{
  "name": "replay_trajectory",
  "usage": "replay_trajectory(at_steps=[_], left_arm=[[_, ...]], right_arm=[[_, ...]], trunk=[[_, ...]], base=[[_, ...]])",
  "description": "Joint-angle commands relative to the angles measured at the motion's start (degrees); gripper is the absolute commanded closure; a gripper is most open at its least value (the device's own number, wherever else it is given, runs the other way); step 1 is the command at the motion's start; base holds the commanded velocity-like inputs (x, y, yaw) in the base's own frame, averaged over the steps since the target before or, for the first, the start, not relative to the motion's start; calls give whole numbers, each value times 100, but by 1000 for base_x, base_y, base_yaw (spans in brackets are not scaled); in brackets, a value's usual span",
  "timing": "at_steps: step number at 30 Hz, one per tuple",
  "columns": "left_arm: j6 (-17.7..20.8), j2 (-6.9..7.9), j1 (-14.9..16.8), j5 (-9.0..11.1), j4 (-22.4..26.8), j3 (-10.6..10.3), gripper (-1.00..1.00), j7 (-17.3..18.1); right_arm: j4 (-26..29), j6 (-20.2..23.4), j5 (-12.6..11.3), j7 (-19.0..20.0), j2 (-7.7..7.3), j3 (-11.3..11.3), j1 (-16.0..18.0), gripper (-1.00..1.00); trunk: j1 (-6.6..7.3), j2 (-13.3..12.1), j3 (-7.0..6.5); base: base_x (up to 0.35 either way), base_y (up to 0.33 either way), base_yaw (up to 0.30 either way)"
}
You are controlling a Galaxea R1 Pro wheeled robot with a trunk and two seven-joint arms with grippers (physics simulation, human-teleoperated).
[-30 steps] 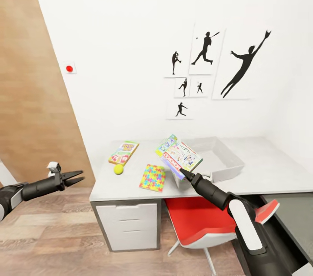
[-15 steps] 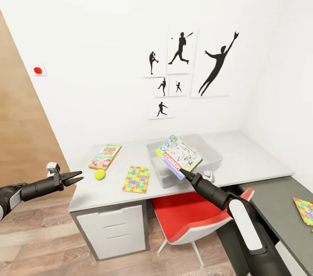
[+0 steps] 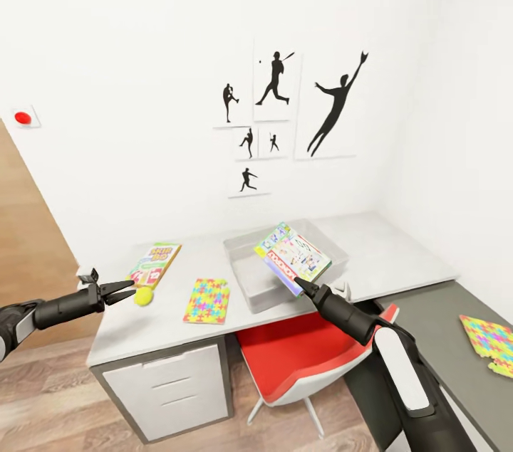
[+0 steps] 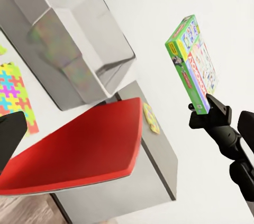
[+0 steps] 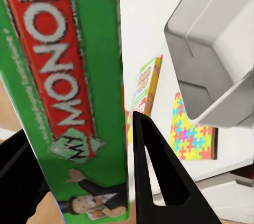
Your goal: Put all the toys in the child's room - the three board games (two on the bed and one on the table), the two jigsaw puzzles on the table, and the tennis ball on the table - inside the toy box on the table in the child's room.
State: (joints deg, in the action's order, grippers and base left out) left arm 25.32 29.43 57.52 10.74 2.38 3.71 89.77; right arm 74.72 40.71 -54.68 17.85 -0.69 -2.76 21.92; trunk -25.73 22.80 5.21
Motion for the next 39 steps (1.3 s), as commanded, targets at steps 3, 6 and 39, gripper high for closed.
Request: replay_trajectory(at_steps=[3,6,39], left_arm=[[62,-4,5,-37,-1,33,-100,23],[61,-4,5,-40,-1,33,-100,23],[61,-16,4,-42,-2,35,-100,23]], right_arm=[[3,33,8,17,6,-6,6,100],[7,34,10,24,8,-5,6,100],[59,33,19,61,8,-5,5,100]], trunk=[[-5,12,13],[-5,12,13],[-5,12,-33]], base=[[221,57,-6],[171,29,-1],[181,-24,-104]])
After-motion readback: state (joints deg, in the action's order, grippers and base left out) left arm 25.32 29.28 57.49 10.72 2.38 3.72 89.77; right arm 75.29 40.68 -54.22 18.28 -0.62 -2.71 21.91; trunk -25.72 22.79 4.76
